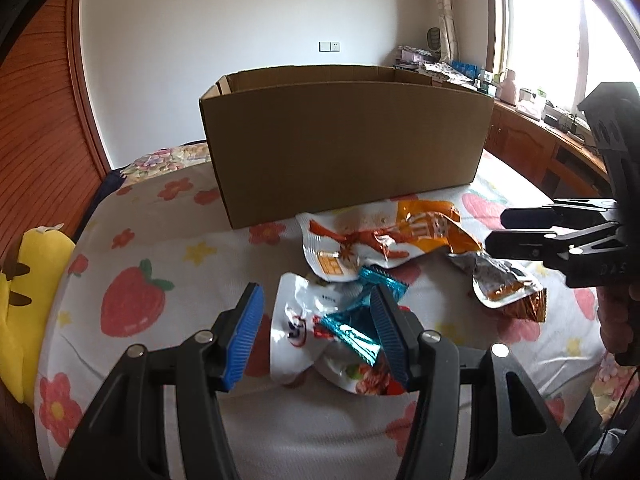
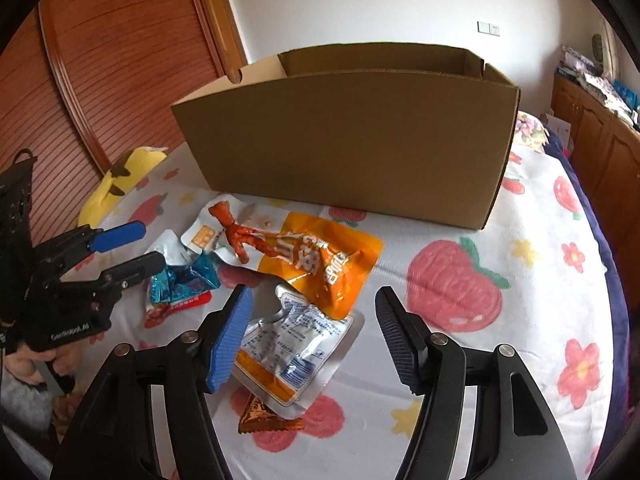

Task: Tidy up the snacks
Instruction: 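Move the left tool to the blue wrapper while the right tool approaches the white pouch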

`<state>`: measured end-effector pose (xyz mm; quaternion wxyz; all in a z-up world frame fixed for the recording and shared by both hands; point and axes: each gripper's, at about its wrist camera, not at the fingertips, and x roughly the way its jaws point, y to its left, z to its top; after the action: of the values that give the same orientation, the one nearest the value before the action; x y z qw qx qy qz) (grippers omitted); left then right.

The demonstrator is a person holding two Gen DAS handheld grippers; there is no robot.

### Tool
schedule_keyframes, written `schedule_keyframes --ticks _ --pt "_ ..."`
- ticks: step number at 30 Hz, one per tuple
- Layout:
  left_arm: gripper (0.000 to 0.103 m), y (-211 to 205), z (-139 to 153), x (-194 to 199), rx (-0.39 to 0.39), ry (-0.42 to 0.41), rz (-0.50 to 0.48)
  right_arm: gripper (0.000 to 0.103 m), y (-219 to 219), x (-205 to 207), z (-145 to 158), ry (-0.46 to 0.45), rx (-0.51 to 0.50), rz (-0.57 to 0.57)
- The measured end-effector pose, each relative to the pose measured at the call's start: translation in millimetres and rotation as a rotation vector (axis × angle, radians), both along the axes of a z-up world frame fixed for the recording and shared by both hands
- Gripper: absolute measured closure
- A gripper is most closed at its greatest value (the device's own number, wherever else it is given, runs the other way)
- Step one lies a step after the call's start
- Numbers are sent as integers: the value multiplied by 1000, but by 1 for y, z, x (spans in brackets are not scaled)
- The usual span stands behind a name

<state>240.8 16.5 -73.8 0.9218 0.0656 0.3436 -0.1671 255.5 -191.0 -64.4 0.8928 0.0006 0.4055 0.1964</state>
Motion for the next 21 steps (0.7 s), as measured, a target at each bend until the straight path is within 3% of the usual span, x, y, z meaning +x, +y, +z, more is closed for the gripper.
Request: schedule_keyframes --ticks 17,21 --pt "47 -8 -2 -10 -9 22 -22 34 9 2 -23 87 -92 4" --pt "47 -13 -1 -12 3 17 -37 38 3 0 -23 92 -88 4"
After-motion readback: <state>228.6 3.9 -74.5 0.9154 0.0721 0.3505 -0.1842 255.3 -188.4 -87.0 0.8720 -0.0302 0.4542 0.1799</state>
